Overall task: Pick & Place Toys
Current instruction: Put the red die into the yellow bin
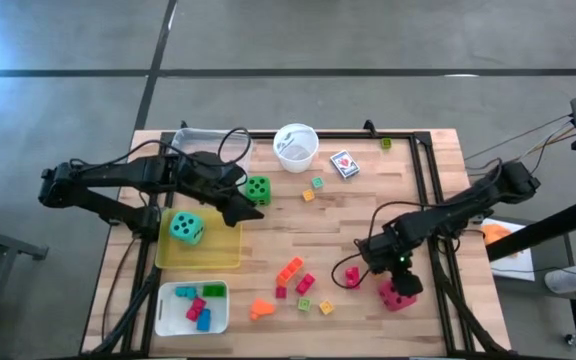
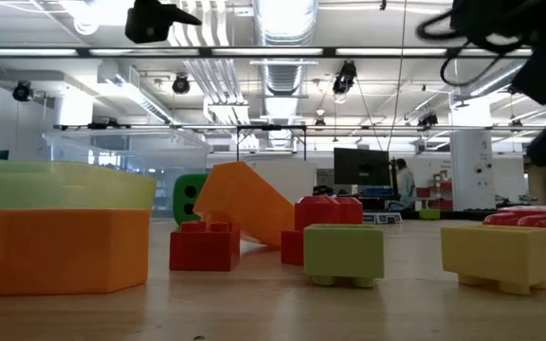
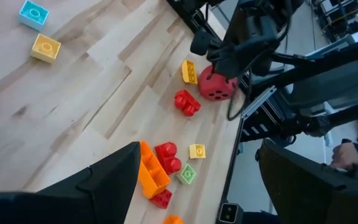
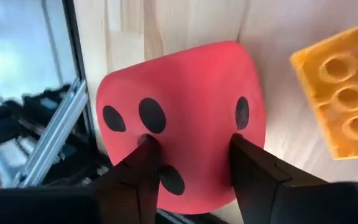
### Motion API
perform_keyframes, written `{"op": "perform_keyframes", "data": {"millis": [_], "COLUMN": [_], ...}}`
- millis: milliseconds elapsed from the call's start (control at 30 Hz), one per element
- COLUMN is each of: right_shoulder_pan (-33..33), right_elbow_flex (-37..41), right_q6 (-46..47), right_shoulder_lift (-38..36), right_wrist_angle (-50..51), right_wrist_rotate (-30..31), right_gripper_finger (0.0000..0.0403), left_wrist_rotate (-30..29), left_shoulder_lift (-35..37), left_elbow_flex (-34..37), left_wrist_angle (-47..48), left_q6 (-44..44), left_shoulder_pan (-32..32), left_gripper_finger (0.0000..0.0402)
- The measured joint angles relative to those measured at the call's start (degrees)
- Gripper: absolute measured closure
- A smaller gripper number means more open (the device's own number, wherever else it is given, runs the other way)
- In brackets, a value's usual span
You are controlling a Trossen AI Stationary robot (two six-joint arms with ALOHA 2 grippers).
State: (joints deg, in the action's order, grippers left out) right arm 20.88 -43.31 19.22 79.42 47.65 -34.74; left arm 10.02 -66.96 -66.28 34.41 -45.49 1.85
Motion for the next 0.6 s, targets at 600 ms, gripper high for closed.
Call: {"op": "perform_keyframes", "data": {"millis": [600], "right_shoulder_pan": [-0.15], "right_elbow_flex": [-1.21], "right_q6": [11.38], "right_shoulder_lift": [-15.8], "right_wrist_angle": [-2.55], "right_wrist_rotate": [6.08], "right_gripper_finger": [0.0329], "left_wrist_rotate": [-0.37], "left_shoulder_lift": [0.0], "left_elbow_flex": [0.05], "left_wrist_angle": [-0.62], "left_q6": [0.67], "left_shoulder_pan": [0.0], "left_gripper_finger": [0.0088]}}
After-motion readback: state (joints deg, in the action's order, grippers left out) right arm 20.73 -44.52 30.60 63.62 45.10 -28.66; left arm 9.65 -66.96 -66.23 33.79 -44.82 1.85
